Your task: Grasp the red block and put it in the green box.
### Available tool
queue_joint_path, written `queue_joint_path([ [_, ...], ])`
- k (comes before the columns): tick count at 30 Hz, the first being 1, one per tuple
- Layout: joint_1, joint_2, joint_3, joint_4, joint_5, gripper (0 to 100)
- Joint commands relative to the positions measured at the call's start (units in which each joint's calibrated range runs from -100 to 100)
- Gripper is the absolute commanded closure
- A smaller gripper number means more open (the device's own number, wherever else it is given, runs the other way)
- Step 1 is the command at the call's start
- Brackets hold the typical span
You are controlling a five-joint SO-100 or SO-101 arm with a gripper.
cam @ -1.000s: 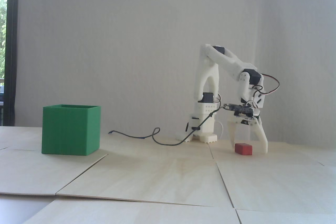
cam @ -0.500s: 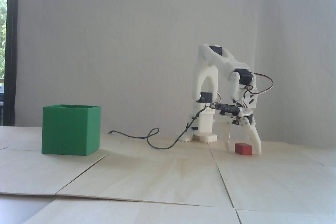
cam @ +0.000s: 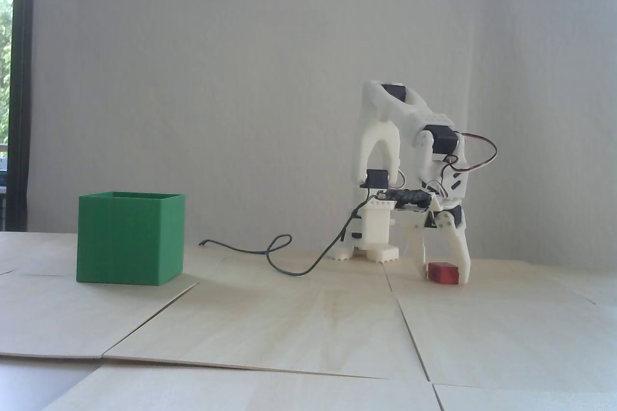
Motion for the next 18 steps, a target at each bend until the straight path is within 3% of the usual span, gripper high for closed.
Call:
queue_joint_path([
  [1,0.2,-0.2,-3.5,-0.6,0.1,98],
  [18,0.9,-0.9,-3.6,0.6,0.1,98],
])
